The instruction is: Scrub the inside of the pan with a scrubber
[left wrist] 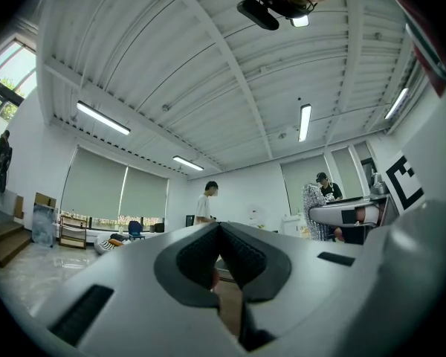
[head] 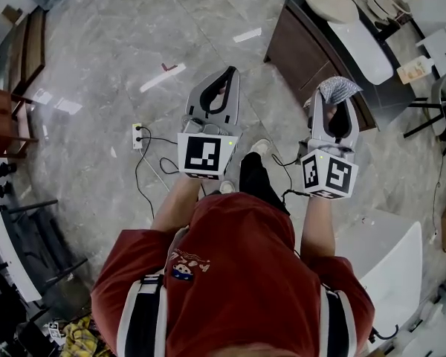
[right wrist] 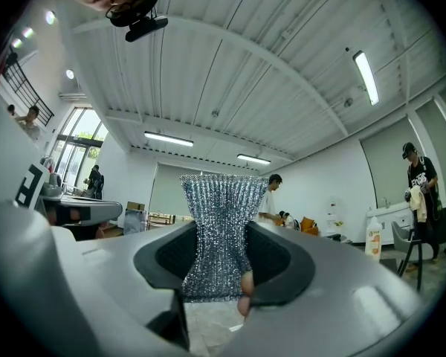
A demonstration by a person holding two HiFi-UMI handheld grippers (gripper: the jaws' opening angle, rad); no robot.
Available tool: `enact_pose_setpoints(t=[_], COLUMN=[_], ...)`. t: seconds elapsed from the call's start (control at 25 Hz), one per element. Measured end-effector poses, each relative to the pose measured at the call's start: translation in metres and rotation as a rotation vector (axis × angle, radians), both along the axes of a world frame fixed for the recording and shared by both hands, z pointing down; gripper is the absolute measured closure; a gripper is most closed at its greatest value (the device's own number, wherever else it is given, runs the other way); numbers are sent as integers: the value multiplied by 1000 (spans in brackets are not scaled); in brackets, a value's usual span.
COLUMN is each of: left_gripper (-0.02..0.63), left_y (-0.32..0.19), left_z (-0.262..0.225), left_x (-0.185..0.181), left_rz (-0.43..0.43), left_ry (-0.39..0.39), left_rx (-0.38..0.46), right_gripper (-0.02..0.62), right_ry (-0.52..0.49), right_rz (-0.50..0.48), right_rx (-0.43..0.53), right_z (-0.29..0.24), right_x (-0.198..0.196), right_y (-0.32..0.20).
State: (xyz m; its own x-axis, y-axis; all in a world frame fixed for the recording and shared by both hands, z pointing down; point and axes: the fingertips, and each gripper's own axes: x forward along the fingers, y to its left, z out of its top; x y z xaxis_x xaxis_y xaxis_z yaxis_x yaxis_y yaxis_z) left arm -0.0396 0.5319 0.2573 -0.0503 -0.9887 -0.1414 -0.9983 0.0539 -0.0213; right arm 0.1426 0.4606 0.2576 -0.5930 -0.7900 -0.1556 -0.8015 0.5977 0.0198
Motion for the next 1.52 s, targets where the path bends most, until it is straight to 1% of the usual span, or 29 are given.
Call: enact_pose_setpoints(t=[0.24, 0.44, 0.68, 0.96, 1.04, 1.2, 1.28, 1.52], left_gripper=[600, 600, 600, 600, 600, 600, 600, 600], left_y=[-51, -120, -215, -303, -320, -342, -351, -379], left_z=[7, 12, 11, 10, 8, 1, -1, 0], left_x=[2, 10, 31, 57, 65, 81, 85, 94], left_rz=[26, 63, 115, 156, 162, 190, 200, 225], left_ry=[-28, -47, -30, -58, -54, -96, -100, -74], left_rx=[-28, -51, -63, -80, -75, -68, -64, -46], right_gripper=[390, 390, 391, 391, 391, 391, 391, 391], right_ry=[-19, -47, -52, -82, -92, -119, -124, -110], right_rz=[23, 62, 114, 175, 186, 202, 207, 226], right_rx=[-17, -50, -91, -103, -105, -111, -107, -112], right_z=[11, 22, 31, 32, 32, 32, 31, 32], right_x=[-1, 9, 35, 67, 76, 90, 92, 96], right_y=[-46, -109, -190, -271, -287, -306, -312, -331])
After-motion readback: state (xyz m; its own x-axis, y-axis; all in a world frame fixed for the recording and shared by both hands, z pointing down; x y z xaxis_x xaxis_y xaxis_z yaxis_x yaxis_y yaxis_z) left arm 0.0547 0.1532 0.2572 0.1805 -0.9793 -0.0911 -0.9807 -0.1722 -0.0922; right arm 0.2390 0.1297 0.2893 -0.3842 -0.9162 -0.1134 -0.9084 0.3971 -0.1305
